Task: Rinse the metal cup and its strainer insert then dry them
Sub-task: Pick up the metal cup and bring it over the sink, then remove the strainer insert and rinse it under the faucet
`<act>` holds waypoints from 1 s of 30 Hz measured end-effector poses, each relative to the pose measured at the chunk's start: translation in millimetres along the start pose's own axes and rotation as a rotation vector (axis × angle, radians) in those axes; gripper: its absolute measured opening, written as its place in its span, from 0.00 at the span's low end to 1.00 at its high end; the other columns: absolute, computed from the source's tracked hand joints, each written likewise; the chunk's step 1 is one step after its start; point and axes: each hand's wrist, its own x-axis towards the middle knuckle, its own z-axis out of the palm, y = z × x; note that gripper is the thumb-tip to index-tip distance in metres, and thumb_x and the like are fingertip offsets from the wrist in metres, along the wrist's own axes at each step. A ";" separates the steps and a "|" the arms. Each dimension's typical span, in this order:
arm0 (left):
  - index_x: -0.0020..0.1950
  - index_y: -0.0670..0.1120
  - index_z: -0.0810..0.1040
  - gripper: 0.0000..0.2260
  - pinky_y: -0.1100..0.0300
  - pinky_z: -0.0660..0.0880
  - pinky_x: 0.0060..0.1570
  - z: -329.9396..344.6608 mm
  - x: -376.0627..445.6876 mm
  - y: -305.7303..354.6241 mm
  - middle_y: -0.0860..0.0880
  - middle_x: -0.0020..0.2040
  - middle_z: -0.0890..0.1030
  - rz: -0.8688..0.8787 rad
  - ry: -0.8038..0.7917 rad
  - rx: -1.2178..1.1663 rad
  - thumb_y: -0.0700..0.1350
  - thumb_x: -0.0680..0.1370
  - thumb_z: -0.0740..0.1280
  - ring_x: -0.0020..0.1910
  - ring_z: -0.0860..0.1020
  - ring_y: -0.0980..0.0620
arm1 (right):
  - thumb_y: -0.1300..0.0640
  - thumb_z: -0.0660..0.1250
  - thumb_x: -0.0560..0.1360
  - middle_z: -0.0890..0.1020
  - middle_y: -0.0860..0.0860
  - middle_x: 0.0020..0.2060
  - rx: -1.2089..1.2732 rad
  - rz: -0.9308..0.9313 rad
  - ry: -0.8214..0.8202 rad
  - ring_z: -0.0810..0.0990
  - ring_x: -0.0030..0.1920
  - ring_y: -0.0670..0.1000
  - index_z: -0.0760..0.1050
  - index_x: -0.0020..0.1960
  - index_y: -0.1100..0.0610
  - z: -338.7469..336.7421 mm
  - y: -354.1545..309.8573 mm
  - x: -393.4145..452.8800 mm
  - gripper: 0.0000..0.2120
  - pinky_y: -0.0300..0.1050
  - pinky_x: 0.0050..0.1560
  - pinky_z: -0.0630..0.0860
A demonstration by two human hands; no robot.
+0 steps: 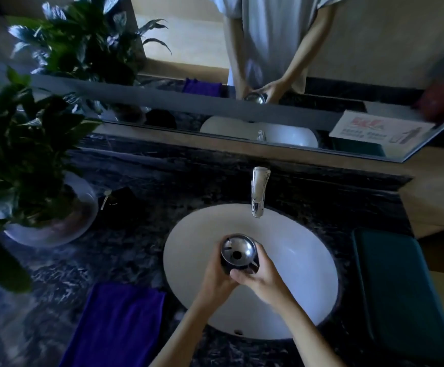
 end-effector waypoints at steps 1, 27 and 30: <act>0.70 0.48 0.70 0.30 0.58 0.80 0.57 -3.5 3.8 -1.3 0.48 0.62 0.83 -0.018 0.026 -0.021 0.36 0.73 0.79 0.60 0.83 0.52 | 0.49 0.76 0.73 0.81 0.45 0.64 0.002 0.025 -0.029 0.78 0.65 0.37 0.71 0.70 0.46 -1.7 -3.7 4.0 0.28 0.35 0.62 0.75; 0.66 0.56 0.73 0.30 0.50 0.81 0.61 -13.8 59.3 -20.9 0.57 0.60 0.81 -0.267 0.194 0.003 0.39 0.70 0.80 0.56 0.80 0.65 | 0.55 0.65 0.83 0.74 0.55 0.29 0.302 0.289 0.469 0.68 0.20 0.46 0.73 0.38 0.61 -51.0 -56.3 145.7 0.16 0.36 0.19 0.57; 0.68 0.55 0.73 0.31 0.47 0.81 0.61 -12.8 60.6 -20.9 0.57 0.60 0.81 -0.273 0.187 0.000 0.39 0.70 0.80 0.57 0.80 0.64 | 0.58 0.64 0.83 0.72 0.55 0.28 0.344 0.268 0.466 0.66 0.19 0.45 0.72 0.37 0.62 -52.3 -60.2 144.7 0.16 0.35 0.19 0.55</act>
